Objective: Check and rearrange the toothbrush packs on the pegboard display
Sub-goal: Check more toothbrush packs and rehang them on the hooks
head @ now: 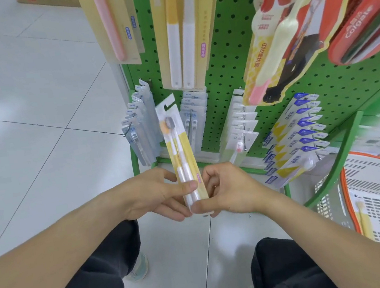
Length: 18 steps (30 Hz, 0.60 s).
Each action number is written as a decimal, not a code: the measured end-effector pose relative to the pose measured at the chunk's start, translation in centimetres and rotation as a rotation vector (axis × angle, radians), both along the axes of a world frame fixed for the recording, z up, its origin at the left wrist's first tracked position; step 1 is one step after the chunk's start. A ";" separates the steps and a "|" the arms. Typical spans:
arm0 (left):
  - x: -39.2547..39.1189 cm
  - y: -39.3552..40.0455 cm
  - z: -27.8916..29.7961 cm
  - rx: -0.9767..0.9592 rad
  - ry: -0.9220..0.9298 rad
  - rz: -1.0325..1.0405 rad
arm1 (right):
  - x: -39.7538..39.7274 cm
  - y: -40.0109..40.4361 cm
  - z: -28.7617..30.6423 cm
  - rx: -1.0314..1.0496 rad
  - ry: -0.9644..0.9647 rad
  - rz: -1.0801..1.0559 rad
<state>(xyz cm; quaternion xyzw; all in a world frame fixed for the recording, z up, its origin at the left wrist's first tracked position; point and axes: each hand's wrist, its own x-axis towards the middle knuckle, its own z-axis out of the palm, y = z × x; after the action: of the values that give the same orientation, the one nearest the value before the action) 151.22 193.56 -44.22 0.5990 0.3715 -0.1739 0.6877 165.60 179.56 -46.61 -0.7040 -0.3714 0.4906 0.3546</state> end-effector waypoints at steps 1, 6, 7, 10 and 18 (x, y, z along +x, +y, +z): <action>0.0 0.0 -0.1 -0.026 -0.002 0.026 | -0.3 -0.1 0.0 -0.001 -0.016 -0.001; 0.1 -0.6 -0.4 -0.011 -0.003 -0.011 | -1.4 -0.2 -1.3 0.102 -0.283 0.083; 0.2 -0.7 -0.5 -0.004 -0.012 0.002 | -1.5 -0.3 -1.5 0.128 -0.310 0.108; 0.1 -0.3 -1.1 -0.033 -0.035 0.008 | -1.7 -0.5 -1.7 0.179 -0.300 0.174; 0.0 -0.4 -2.2 -0.238 -0.023 -0.039 | -0.6 0.1 -1.3 -0.065 -0.036 0.002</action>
<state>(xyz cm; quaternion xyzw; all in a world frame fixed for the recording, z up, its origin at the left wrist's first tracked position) 151.19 193.14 -46.37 0.5224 0.3284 -0.2233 0.7545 165.00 179.70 -47.87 -0.7234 -0.3621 0.4902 0.3244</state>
